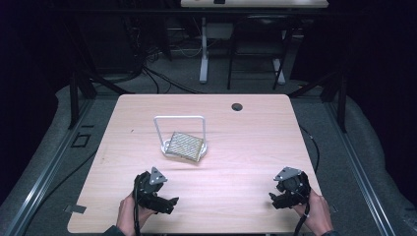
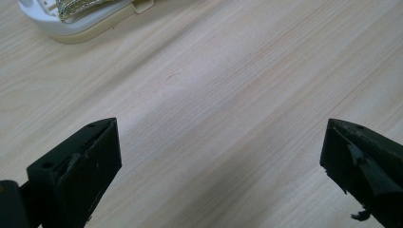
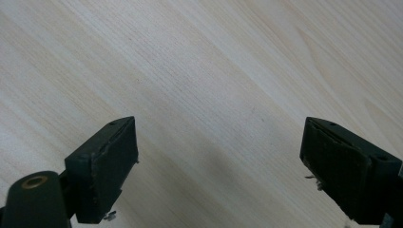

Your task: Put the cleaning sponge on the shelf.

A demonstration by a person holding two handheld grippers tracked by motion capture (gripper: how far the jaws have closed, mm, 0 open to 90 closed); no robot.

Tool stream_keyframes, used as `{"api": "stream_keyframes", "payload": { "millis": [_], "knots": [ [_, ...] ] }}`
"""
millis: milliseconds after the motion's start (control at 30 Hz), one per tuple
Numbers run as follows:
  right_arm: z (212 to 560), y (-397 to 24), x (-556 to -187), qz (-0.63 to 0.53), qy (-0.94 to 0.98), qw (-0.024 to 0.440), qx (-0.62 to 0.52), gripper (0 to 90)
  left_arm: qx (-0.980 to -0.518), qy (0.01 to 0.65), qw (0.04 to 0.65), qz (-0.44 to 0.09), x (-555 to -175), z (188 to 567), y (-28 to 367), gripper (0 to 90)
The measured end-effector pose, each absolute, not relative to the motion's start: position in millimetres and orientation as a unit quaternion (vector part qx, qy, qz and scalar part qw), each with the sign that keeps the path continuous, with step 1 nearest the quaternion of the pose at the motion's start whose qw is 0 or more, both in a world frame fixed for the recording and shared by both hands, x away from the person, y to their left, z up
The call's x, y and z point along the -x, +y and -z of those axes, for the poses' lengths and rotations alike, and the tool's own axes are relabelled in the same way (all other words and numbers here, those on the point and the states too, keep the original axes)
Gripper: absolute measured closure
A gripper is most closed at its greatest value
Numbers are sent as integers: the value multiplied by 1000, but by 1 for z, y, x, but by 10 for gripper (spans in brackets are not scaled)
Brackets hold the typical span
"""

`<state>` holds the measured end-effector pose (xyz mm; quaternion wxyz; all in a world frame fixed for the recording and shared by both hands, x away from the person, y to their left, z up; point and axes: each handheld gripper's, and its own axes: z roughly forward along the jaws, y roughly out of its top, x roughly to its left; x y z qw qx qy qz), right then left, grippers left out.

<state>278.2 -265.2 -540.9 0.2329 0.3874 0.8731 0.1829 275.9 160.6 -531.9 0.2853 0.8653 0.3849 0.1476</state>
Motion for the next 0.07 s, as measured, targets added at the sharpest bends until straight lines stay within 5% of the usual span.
{"api": "stream_keyframes", "payload": {
  "millis": [67],
  "knots": [
    [541, -265, -278, -181, 874, 232, -388, 116, -865, 386, 286, -146, -276, 532, 161, 0]
  ]
}}
